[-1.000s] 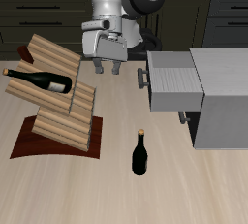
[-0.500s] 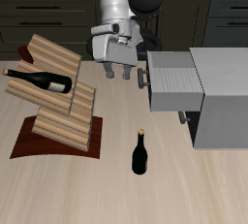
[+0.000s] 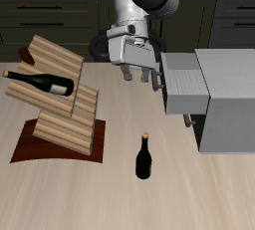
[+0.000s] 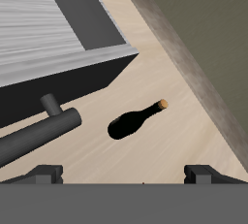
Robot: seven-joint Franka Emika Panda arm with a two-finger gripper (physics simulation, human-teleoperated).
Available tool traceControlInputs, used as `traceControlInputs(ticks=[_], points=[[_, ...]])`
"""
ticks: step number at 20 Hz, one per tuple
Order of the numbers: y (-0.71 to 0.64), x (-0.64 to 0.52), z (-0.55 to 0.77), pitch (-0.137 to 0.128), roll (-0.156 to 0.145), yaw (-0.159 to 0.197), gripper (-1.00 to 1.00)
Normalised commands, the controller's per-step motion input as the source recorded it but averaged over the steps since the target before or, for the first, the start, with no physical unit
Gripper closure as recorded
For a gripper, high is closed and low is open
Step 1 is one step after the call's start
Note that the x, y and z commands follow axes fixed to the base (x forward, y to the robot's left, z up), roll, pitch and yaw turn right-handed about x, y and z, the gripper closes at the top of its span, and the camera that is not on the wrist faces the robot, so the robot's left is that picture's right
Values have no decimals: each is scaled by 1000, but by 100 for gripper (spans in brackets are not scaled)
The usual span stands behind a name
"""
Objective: Place the wine bottle from the drawer onto the top layer of the wine rack and close the drawer
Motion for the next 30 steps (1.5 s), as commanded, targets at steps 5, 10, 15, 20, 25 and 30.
traceControlInputs(ticks=[5, 10, 15, 20, 25, 30], points=[[407, 21, -85, -4, 61, -41, -100], [264, 18, -102, 5, 51, -1, -100], [416, -24, -44, -16, 62, -30, -100], [344, 18, -34, -30, 36, -35, -100], [323, -17, -27, -7, 53, -12, -100], [311, -45, 5, -25, 37, -30, -100]])
